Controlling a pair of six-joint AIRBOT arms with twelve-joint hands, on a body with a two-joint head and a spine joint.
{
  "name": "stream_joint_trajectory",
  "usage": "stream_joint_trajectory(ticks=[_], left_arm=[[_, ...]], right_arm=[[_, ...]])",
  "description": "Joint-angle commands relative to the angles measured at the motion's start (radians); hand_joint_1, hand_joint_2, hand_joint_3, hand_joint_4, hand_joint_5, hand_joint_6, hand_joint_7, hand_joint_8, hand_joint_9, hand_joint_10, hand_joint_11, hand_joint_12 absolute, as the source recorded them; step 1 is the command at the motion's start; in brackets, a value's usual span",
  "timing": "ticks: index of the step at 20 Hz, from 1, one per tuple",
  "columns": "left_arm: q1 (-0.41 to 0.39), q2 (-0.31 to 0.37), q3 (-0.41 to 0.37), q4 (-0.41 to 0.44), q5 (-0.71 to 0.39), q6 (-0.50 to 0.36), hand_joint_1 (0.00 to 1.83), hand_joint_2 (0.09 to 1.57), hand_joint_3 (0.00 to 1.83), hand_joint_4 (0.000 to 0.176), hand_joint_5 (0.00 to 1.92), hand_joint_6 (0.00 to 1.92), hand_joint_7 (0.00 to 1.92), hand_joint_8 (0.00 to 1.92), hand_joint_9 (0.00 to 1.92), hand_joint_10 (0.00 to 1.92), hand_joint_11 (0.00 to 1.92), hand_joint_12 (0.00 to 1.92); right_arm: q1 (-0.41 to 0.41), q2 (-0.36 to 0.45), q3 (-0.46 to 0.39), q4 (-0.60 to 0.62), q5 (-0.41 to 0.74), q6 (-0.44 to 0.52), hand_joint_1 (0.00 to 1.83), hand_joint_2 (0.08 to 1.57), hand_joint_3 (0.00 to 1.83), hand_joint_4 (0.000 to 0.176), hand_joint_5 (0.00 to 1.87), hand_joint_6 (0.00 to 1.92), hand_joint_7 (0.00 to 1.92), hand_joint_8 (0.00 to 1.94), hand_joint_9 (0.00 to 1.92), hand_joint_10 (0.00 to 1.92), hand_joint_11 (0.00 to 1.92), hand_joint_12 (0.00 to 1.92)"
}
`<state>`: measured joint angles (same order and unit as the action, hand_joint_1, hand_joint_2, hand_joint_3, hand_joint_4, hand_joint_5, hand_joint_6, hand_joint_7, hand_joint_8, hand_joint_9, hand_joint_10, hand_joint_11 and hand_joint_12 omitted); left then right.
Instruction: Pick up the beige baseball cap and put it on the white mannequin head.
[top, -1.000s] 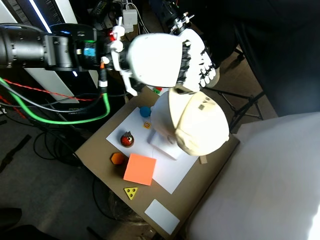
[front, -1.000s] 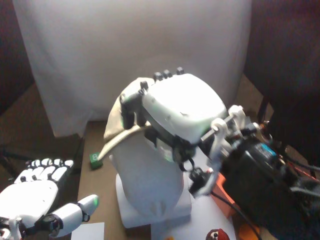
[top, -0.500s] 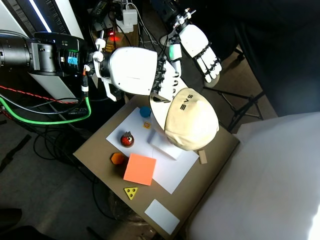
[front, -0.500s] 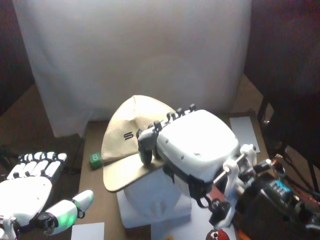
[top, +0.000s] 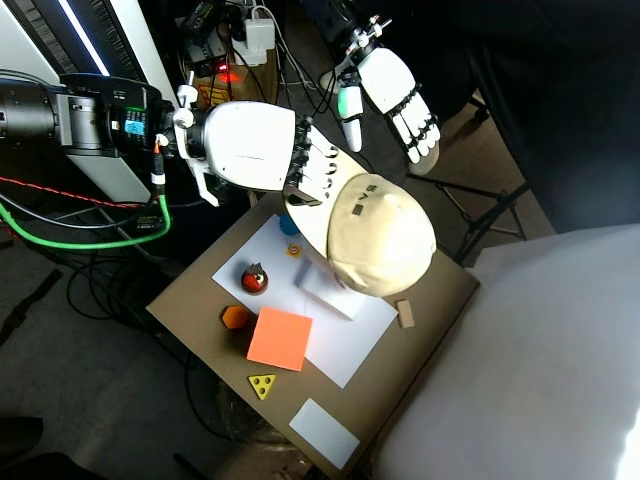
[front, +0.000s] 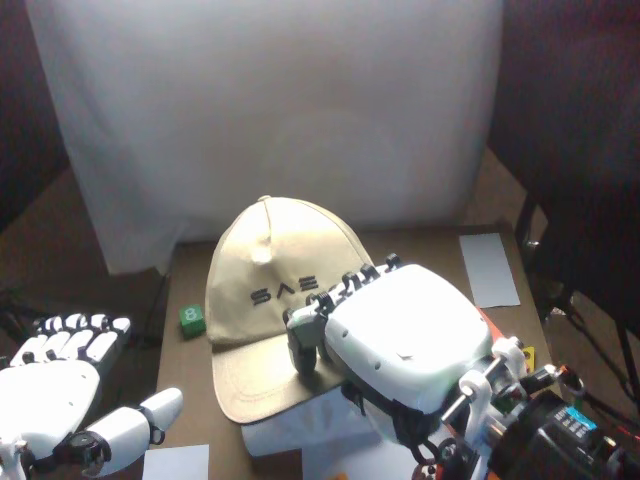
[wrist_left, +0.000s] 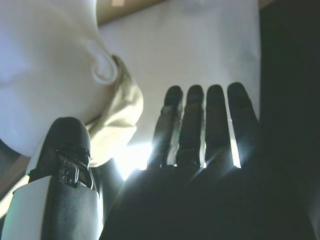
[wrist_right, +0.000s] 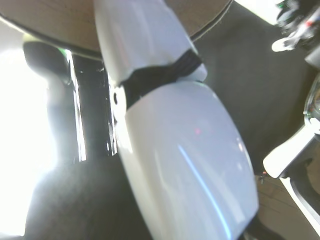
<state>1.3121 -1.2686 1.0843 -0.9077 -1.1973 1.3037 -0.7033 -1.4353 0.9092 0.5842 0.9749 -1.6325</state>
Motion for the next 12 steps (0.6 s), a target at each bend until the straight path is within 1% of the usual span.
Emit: stream_joint_trajectory(ticks=[1, 6, 12], left_arm=[[-0.003, 0.006, 0.001, 0.035, -0.103, -0.005, 0.00, 1.16, 0.00, 0.000, 0.11, 0.00, 0.06, 0.00, 0.01, 0.00, 0.01, 0.01], [-0.002, 0.006, -0.003, 0.038, -0.103, -0.005, 0.00, 1.16, 0.00, 0.000, 0.11, 0.00, 0.07, 0.01, 0.01, 0.00, 0.00, 0.00], [0.002, 0.005, -0.007, 0.037, -0.104, -0.005, 0.00, 1.16, 0.00, 0.000, 0.10, 0.00, 0.06, 0.00, 0.02, 0.01, 0.01, 0.00]], right_arm=[[-0.013, 0.004, -0.005, -0.001, 0.030, -0.019, 1.49, 1.10, 0.00, 0.000, 0.92, 0.81, 1.02, 0.82, 0.96, 1.17, 0.81, 1.68], [-0.049, 0.024, -0.039, -0.001, 0.050, -0.045, 1.49, 1.10, 0.00, 0.000, 0.91, 0.82, 1.02, 0.82, 0.96, 1.17, 0.81, 1.67], [-0.078, 0.041, -0.044, 0.003, 0.035, -0.044, 1.49, 1.10, 0.00, 0.000, 0.92, 0.85, 1.02, 0.81, 0.96, 1.15, 0.80, 1.66]])
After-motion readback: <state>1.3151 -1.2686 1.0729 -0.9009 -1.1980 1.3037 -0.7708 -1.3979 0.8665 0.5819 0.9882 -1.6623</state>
